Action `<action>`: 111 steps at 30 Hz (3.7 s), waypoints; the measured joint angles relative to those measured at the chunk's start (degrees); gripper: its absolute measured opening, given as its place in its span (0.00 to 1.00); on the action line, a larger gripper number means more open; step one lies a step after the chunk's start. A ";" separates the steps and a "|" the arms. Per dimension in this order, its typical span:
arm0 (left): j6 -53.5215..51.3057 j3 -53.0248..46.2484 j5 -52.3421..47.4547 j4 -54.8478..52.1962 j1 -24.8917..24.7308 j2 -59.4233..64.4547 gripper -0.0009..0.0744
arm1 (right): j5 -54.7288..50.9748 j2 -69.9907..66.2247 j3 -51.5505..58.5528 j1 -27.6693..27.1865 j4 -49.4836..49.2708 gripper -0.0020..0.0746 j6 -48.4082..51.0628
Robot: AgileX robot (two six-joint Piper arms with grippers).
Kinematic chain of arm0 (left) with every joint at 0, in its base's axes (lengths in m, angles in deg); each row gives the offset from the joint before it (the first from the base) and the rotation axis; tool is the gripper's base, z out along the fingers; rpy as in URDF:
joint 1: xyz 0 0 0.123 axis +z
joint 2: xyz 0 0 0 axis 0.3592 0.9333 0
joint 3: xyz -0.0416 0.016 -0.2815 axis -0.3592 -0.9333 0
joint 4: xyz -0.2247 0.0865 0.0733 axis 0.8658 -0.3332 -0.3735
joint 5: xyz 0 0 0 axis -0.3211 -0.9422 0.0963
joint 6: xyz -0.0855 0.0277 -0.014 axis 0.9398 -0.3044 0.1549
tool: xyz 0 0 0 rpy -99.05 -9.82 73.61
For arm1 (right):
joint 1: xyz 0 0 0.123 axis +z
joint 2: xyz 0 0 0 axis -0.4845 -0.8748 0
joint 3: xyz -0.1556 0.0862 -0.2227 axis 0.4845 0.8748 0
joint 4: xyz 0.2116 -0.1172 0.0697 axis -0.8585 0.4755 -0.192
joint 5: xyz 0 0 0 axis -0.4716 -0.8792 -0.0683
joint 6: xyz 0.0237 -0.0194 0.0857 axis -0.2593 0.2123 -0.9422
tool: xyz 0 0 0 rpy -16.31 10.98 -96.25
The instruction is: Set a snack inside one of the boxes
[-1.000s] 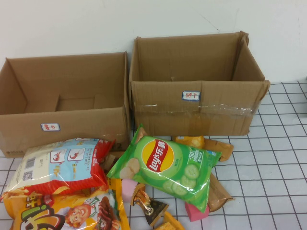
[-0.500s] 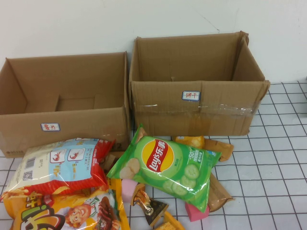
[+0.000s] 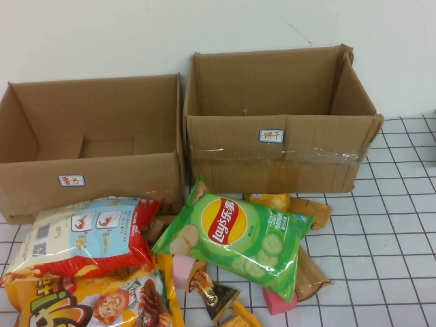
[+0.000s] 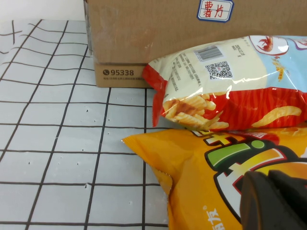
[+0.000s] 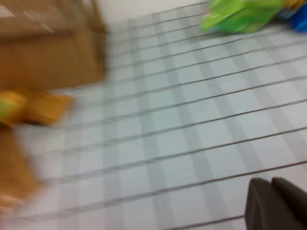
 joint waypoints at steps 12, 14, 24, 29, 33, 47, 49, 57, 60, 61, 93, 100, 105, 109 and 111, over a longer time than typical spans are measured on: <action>4.05 0.00 0.81 5.45 0.00 0.00 0.01 | 0.36 0.00 0.33 0.00 -41.95 0.03 -0.86; 10.38 -0.34 2.02 16.33 0.00 0.00 0.01 | 1.81 0.00 0.33 0.00 -42.60 0.03 -0.86; 17.58 -0.42 7.75 46.96 0.00 0.00 0.01 | 4.64 0.00 0.33 0.00 -43.65 0.03 5.17; -0.19 6.00 3.61 48.94 -1.28 0.00 0.01 | 4.11 0.00 0.33 0.00 -43.64 0.03 12.45; -11.32 18.08 -0.29 41.65 -2.21 4.11 0.01 | 4.11 0.00 0.33 0.00 -43.81 0.03 16.13; -11.31 47.75 -26.13 5.99 -2.31 44.29 0.06 | 3.55 0.00 0.33 0.00 -43.94 0.03 18.53; -9.60 50.56 -29.68 5.18 -2.31 49.52 0.16 | 3.55 0.00 0.33 0.00 -43.94 0.03 18.78; -5.53 55.27 -33.88 4.13 -2.19 65.73 0.76 | 3.43 0.00 0.33 0.00 -44.07 0.03 19.52; -4.51 55.50 -32.88 4.39 -0.93 68.30 0.80 | 3.43 0.00 0.33 0.00 -44.07 0.03 19.80; -4.40 55.50 -32.52 4.50 -0.14 68.65 0.80 | 3.43 0.00 0.33 0.00 -44.07 0.03 19.80; -16.23 56.08 -23.38 15.89 7.37 88.52 0.33 | 1.49 0.00 0.33 0.00 -44.29 0.03 20.81; -19.14 56.10 -22.78 17.63 7.46 88.10 0.07 | 1.49 0.00 0.33 0.00 -44.29 0.03 21.32; -22.53 56.10 -22.48 23.08 7.46 83.52 0.03 | 1.49 0.00 0.33 0.00 -44.29 0.03 21.53; -22.80 56.10 -23.97 23.99 7.46 76.78 0.02 | 1.49 0.00 0.33 0.00 -44.29 0.03 21.66; -22.80 56.10 -25.05 23.99 7.46 73.42 0.02 | 1.49 0.00 0.33 0.00 -44.33 0.03 21.66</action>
